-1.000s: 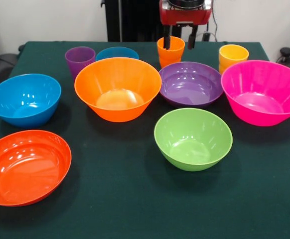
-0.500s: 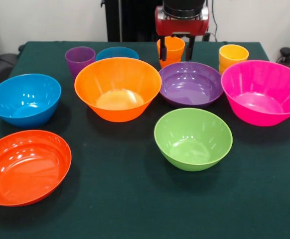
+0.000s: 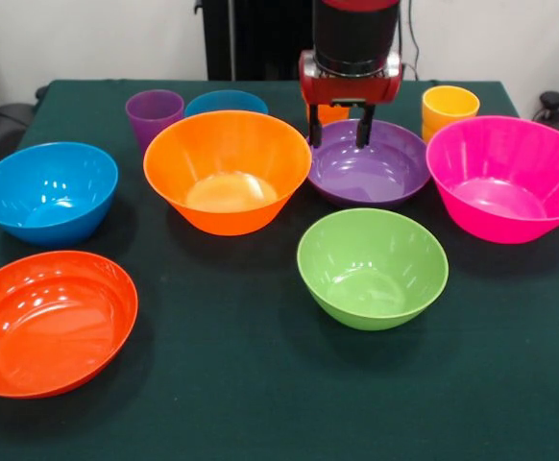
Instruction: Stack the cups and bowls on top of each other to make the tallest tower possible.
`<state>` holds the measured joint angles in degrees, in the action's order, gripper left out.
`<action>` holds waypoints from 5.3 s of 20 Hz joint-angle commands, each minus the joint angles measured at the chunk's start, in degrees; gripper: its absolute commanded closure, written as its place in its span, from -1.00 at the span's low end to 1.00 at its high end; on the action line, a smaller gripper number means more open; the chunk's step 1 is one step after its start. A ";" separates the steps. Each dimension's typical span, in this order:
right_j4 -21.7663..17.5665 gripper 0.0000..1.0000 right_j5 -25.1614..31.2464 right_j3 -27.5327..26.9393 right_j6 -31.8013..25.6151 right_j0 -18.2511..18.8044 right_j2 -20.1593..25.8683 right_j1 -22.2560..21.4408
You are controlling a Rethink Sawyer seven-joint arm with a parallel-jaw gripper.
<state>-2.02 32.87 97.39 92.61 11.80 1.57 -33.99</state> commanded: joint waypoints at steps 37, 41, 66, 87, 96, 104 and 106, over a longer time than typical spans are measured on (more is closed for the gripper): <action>-10.18 -1.00 -7.47 -1.00 1.08 4.81 8.60 6.02; -10.43 -1.00 -7.30 -2.26 1.40 4.03 8.22 6.73; -11.81 -1.00 -9.17 -7.41 0.59 4.10 7.87 11.96; -13.26 1.00 -13.32 -6.26 0.49 6.27 10.55 11.33; -11.95 1.00 -8.50 -7.59 1.47 4.65 8.72 11.15; -10.88 1.00 -4.00 -5.05 0.62 5.20 9.00 5.93; -10.81 1.00 -3.11 -5.45 0.19 5.28 9.09 5.70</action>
<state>-11.36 26.72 93.86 92.62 17.44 5.55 -27.88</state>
